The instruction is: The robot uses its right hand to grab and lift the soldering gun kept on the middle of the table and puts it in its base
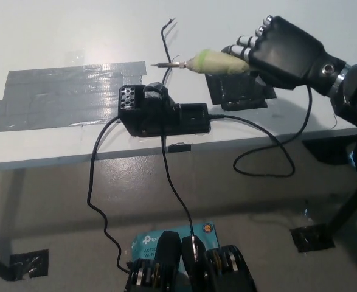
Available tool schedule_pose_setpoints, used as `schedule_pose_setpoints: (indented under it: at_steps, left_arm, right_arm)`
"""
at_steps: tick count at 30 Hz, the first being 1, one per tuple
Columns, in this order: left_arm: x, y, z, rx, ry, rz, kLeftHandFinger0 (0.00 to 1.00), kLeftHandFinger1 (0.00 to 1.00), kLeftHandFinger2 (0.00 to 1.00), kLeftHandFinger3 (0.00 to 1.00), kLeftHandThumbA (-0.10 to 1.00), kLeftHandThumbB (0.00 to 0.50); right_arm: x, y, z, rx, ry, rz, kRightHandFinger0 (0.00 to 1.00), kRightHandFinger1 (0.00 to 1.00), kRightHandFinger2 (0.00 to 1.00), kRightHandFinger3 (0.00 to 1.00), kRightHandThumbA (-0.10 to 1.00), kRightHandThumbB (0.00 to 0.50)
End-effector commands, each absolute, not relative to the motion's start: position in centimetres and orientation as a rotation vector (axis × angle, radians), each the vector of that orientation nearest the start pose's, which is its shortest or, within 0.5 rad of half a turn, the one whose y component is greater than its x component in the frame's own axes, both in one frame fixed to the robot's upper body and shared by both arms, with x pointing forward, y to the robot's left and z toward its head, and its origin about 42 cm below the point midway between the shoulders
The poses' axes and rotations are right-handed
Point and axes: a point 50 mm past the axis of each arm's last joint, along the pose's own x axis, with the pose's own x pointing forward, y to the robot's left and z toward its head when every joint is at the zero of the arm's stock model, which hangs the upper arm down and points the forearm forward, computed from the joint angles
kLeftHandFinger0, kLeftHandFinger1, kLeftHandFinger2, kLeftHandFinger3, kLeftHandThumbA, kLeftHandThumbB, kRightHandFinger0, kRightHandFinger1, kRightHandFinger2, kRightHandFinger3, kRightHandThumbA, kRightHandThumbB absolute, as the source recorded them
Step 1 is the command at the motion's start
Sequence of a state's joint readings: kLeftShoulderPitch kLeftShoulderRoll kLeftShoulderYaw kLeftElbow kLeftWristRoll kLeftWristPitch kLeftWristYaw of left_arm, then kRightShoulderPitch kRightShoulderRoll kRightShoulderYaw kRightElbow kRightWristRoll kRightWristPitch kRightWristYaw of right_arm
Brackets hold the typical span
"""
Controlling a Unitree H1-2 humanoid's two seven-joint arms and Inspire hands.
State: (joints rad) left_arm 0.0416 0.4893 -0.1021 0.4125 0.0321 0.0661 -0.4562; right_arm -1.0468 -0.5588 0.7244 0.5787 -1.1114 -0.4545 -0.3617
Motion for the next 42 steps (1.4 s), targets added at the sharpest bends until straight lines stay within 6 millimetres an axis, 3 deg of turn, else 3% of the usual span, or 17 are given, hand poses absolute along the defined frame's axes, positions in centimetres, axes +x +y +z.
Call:
schedule_pose_setpoints:
  at_steps: [1, 3, 4, 8, 11, 14, 15, 16, 24, 25, 26, 29, 30, 32, 34, 36, 42]
  left_arm:
    - [23.4, 38.9, 1.4, 0.450, 0.630, -0.434, 0.10, 0.32, 0.46, 0.62, 0.97, 0.500]
    - [23.5, 38.8, 1.5, 0.454, 0.624, -0.443, 0.10, 0.33, 0.47, 0.63, 0.97, 0.500]
    - [23.5, 38.8, 1.6, 0.456, 0.625, -0.442, 0.10, 0.33, 0.47, 0.63, 0.97, 0.500]
    - [23.7, 38.7, 1.6, 0.447, 0.624, -0.437, 0.08, 0.31, 0.46, 0.61, 0.95, 0.500]
    - [23.6, 38.7, 1.5, 0.448, 0.624, -0.437, 0.08, 0.31, 0.46, 0.61, 0.96, 0.500]
    - [23.5, 38.6, 1.4, 0.448, 0.628, -0.433, 0.08, 0.30, 0.44, 0.62, 0.96, 0.500]
    - [23.5, 38.5, 1.6, 0.442, 0.624, -0.438, 0.07, 0.30, 0.44, 0.61, 0.95, 0.500]
    - [23.6, 38.5, 1.6, 0.448, 0.621, -0.444, 0.07, 0.30, 0.44, 0.61, 0.96, 0.500]
    - [23.5, 38.5, 1.5, 0.449, 0.632, -0.434, 0.08, 0.30, 0.45, 0.61, 0.97, 0.500]
    - [23.5, 38.5, 1.5, 0.448, 0.628, -0.435, 0.08, 0.30, 0.45, 0.61, 0.97, 0.500]
    - [23.5, 38.5, 1.5, 0.447, 0.629, -0.435, 0.08, 0.30, 0.44, 0.61, 0.97, 0.500]
    - [23.3, 38.3, 1.5, 0.446, 0.635, -0.434, 0.09, 0.32, 0.45, 0.61, 0.96, 0.500]
    - [23.3, 38.3, 1.5, 0.442, 0.637, -0.436, 0.10, 0.33, 0.46, 0.62, 0.96, 0.500]
    - [23.4, 38.4, 1.4, 0.443, 0.630, -0.447, 0.10, 0.33, 0.47, 0.62, 0.96, 0.500]
    - [23.4, 38.3, 1.4, 0.453, 0.629, -0.443, 0.08, 0.30, 0.46, 0.61, 0.97, 0.500]
    - [23.5, 38.5, 1.5, 0.451, 0.627, -0.446, 0.08, 0.31, 0.46, 0.62, 0.97, 0.500]
    - [23.6, 38.3, 1.5, 0.446, 0.635, -0.437, 0.08, 0.32, 0.46, 0.61, 0.96, 0.500]
  right_arm:
    - [51.9, -21.7, 36.1, -1.846, -1.173, 0.361, 0.00, 0.00, 0.01, 0.06, -0.10, 0.228]
    - [51.9, -21.9, 35.9, -1.854, -1.164, 0.366, 0.00, 0.00, 0.06, 0.06, -0.10, 0.206]
    - [51.9, -21.9, 36.0, -1.862, -1.183, 0.367, 0.00, 0.00, 0.21, 0.14, -0.10, 0.230]
    - [52.1, -21.9, 36.0, -1.897, -1.195, 0.371, 0.00, 0.00, 0.14, 0.28, -0.10, 0.261]
    - [52.3, -21.8, 35.9, -1.899, -1.194, 0.373, 0.00, 0.00, 0.00, 0.26, -0.10, 0.257]
    - [52.5, -21.4, 35.9, -1.909, -1.173, 0.387, 0.00, 0.00, 0.26, 0.30, -0.10, 0.270]
    - [52.6, -21.3, 36.0, -1.909, -1.169, 0.387, 0.00, 0.00, 0.23, 0.30, -0.10, 0.264]
    - [52.7, -21.2, 36.0, -1.914, -1.152, 0.392, 0.00, 0.00, 0.09, 0.32, -0.10, 0.247]
    - [52.8, -20.5, 35.8, -1.881, -1.127, 0.405, 0.00, 0.00, 0.17, 0.28, -0.10, 0.283]
    - [52.7, -20.5, 35.8, -1.882, -1.139, 0.403, 0.00, 0.00, 0.25, 0.25, -0.10, 0.285]
    - [52.7, -20.4, 35.8, -1.902, -1.139, 0.409, 0.00, 0.00, 0.25, 0.16, -0.10, 0.253]
    - [52.6, -20.4, 35.8, -1.916, -1.171, 0.407, 0.00, 0.00, 0.18, 0.08, -0.10, 0.266]
    - [52.6, -20.4, 35.8, -1.921, -1.172, 0.405, 0.00, 0.00, 0.12, 0.08, -0.10, 0.264]
    - [52.6, -20.4, 35.9, -1.929, -1.157, 0.412, 0.00, 0.00, 0.14, 0.11, -0.10, 0.263]
    - [52.8, -20.4, 35.5, -1.911, -1.151, 0.410, 0.00, 0.00, 0.15, 0.27, -0.10, 0.310]
    - [52.9, -20.3, 35.4, -1.914, -1.138, 0.412, 0.00, 0.00, 0.21, 0.25, -0.10, 0.301]
    - [53.1, -20.1, 34.8, -1.947, -1.080, 0.402, 0.00, 0.00, 0.00, 0.26, -0.10, 0.282]
